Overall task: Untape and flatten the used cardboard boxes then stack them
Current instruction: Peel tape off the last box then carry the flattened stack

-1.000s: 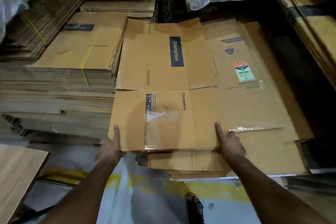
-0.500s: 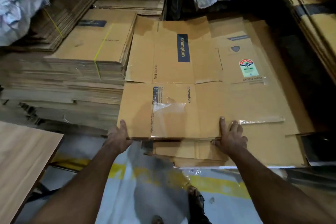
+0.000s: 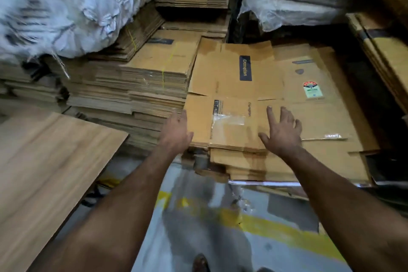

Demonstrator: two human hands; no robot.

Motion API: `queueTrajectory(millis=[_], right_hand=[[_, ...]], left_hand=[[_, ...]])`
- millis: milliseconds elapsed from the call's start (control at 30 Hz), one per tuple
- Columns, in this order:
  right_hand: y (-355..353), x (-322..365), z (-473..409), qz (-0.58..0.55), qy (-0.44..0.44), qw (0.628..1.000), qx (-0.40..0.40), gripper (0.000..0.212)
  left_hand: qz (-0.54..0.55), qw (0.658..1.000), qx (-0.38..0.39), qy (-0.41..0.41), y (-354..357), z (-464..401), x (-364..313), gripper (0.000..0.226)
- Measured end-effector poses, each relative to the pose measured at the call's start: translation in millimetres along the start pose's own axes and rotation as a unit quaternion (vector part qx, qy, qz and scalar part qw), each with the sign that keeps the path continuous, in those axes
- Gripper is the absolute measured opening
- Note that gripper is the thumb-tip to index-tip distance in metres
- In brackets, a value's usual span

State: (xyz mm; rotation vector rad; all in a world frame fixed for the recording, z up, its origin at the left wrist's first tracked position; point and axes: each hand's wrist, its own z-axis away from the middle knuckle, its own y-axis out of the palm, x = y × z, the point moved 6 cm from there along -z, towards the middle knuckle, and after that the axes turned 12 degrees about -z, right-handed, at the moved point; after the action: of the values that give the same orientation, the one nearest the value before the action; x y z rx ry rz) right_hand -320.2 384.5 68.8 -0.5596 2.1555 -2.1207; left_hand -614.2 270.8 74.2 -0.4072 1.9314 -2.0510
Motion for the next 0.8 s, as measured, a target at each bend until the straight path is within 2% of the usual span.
queueTrajectory(millis=[200, 333, 400, 500, 533, 667, 800], right_hand=[[-37.4, 63.7, 48.0, -0.028, -0.112, 0.993, -0.020, 0.087], [-48.0, 105.9, 100.5, -0.094, -0.198, 0.976, -0.019, 0.079], [-45.5, 127.6, 138.4, -0.157, -0.269, 0.950, -0.009, 0.063], [-33.8, 165.3, 205.0, -0.232, -0.395, 0.889, 0.009, 0.032], [-28.1, 185.7, 229.2, -0.249, -0.432, 0.867, 0.021, 0.028], [-3.0, 246.6, 297.8, -0.281, -0.482, 0.823, 0.111, 0.051], [17.8, 313.5, 365.2, -0.259, -0.543, 0.783, 0.158, 0.057]], left_hand=[[-0.027, 0.994, -0.102, 0.020, -70.8, 95.0, -3.1, 0.081], [-0.003, 0.992, -0.129, -0.005, -74.2, 171.9, 11.2, 0.080], [0.032, 0.992, -0.121, -0.026, -62.0, 216.2, 23.9, 0.071], [0.035, 0.994, -0.077, -0.068, -41.5, 291.0, 48.7, 0.039], [0.024, 0.993, -0.061, -0.095, -34.0, 320.8, 66.0, 0.031], [0.017, 0.981, -0.014, -0.193, -3.9, 410.9, 126.6, 0.034], [0.041, 0.955, -0.016, -0.295, 13.6, 503.3, 192.3, 0.031]])
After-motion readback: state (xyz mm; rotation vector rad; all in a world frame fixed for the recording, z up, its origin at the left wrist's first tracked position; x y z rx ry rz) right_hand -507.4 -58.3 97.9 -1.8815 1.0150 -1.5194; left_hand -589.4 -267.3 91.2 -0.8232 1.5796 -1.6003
